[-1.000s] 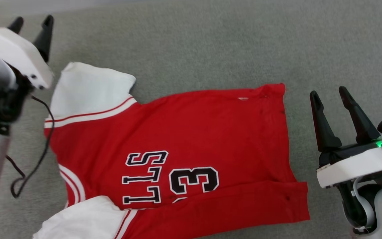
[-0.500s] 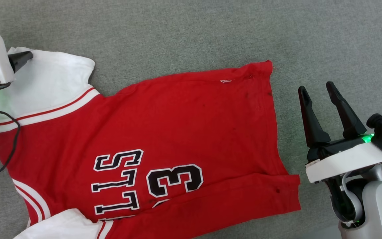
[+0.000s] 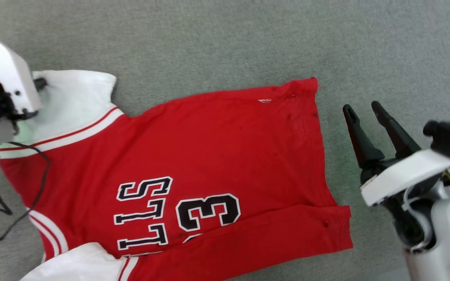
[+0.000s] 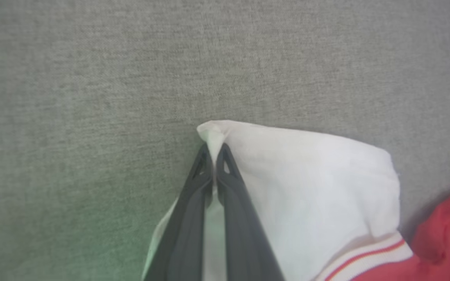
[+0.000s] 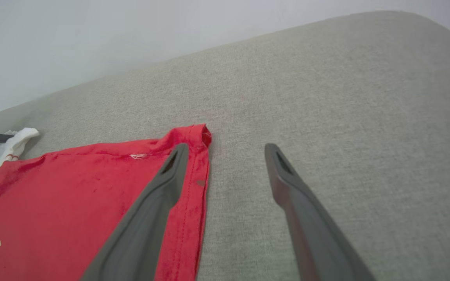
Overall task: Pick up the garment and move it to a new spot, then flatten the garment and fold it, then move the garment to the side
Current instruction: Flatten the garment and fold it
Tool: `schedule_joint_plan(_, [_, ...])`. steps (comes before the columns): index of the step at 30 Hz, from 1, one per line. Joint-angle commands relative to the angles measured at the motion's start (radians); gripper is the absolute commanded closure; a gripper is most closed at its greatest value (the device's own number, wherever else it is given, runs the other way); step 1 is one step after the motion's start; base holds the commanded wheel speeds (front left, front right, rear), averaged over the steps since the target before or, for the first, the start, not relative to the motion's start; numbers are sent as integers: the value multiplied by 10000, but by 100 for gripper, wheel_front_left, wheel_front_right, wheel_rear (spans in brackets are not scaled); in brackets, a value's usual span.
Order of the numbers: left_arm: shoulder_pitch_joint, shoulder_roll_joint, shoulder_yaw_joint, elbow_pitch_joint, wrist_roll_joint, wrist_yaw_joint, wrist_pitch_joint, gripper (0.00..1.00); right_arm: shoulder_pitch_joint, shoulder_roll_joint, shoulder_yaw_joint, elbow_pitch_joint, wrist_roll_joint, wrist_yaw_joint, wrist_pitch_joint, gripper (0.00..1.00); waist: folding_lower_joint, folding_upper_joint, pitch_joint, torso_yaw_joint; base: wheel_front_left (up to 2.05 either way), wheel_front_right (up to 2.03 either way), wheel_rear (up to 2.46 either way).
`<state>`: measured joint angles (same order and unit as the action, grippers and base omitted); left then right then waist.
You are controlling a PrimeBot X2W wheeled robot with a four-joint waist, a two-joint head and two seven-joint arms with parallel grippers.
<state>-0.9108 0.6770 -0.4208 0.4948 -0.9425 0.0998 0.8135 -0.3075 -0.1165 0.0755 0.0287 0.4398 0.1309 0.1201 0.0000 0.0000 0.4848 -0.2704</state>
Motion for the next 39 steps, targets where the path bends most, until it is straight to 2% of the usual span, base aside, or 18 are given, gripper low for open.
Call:
schedule_joint_plan(1, [304,-206,-198,140,114,-54,-80,100,-325,-212,-14,220,218,-4,276,0,0,0,-217,199,0,0,0])
schedule_joint_plan(6, [-255,-480,-205,-28,427,-202,-929,100,-1487,-812,199,1445,1127,-4,2227,0,0,0,-521,714,0,0,0])
schedule_joint_plan(12, [-657,-875,-375,-459,643,-339,-1410,100,-3044,-1353,483,2886,1480,-4,4509,0,0,0,-400,1429,0,0,0])
schedule_joint_plan(17, [-797,-1137,-446,-766,685,-425,-1692,100,-4054,-1467,790,4130,1433,-4,5537,0,0,0,-131,1838,0,0,0])
schedule_joint_plan(21, [-717,-1227,-449,-848,715,-480,-1939,100,-4151,-1345,1335,5329,1479,-6,6788,2,0,0,-65,2028,0,0,0])
schedule_joint_plan(22, [-662,-1249,-442,-843,695,-504,-1994,100,-4143,-1306,1471,5518,1517,-6,6991,60,0,0,-73,2058,0,0,0])
schedule_joint_plan(23, [-613,-1278,-456,-825,671,-540,-2035,100,-4174,-1305,1569,5611,1529,-4,7059,84,0,0,-92,2100,0,0,0])
schedule_joint_plan(24, [-573,-1316,-442,-801,649,-536,-2132,100,-4216,-1330,1663,5634,1534,-4,7023,100,0,0,-131,2145,0,0,0])
schedule_joint_plan(32, [57,-1488,-208,-628,534,-580,-3153,100,-4480,-2022,1530,4851,1507,-4,5671,100,0,0,-856,2434,0,0,0])
schedule_joint_plan(39, [1990,-1515,315,-989,107,-432,-4482,100,-3092,-2262,1149,3838,1347,-4,4743,100,0,0,-2233,2653,0,0,0])
